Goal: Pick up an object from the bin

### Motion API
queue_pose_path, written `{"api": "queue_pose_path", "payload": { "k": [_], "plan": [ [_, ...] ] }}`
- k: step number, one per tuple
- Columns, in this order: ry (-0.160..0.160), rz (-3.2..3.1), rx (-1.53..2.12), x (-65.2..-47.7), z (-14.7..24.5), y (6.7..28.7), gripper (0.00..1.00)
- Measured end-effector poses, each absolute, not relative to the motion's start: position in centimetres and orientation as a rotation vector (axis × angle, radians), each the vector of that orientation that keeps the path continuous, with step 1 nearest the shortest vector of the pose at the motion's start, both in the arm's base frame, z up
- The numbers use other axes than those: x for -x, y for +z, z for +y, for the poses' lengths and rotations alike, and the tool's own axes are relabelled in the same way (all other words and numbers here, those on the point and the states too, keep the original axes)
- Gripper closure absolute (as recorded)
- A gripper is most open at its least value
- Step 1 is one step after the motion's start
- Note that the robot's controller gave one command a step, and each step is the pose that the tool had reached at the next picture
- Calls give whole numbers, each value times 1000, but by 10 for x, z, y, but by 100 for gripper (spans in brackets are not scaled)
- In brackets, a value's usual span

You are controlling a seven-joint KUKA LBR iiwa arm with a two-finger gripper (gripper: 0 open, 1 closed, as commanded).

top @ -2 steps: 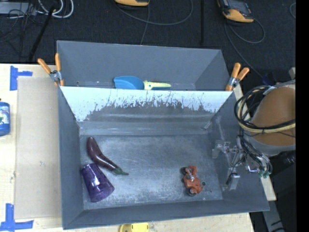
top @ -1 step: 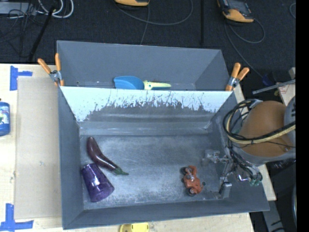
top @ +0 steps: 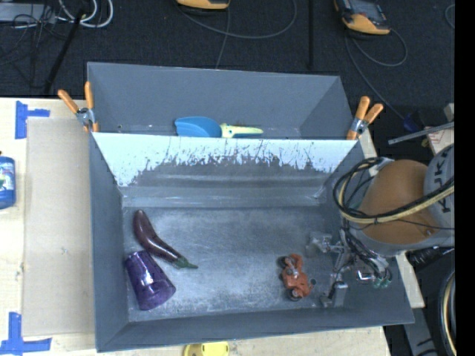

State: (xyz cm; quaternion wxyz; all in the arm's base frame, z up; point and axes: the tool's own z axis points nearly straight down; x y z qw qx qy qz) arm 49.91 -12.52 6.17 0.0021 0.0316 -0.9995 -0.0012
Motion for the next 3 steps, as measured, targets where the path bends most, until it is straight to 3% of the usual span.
{"api": "queue_pose_path", "payload": {
  "k": [1, 2, 3],
  "plan": [
    [0, -3140, -7, -491, -91, 67, 0],
    [-1, -3125, 328, -501, -93, 69, 100],
    [0, -3119, 379, -504, -102, 70, 0]
  ]
}}
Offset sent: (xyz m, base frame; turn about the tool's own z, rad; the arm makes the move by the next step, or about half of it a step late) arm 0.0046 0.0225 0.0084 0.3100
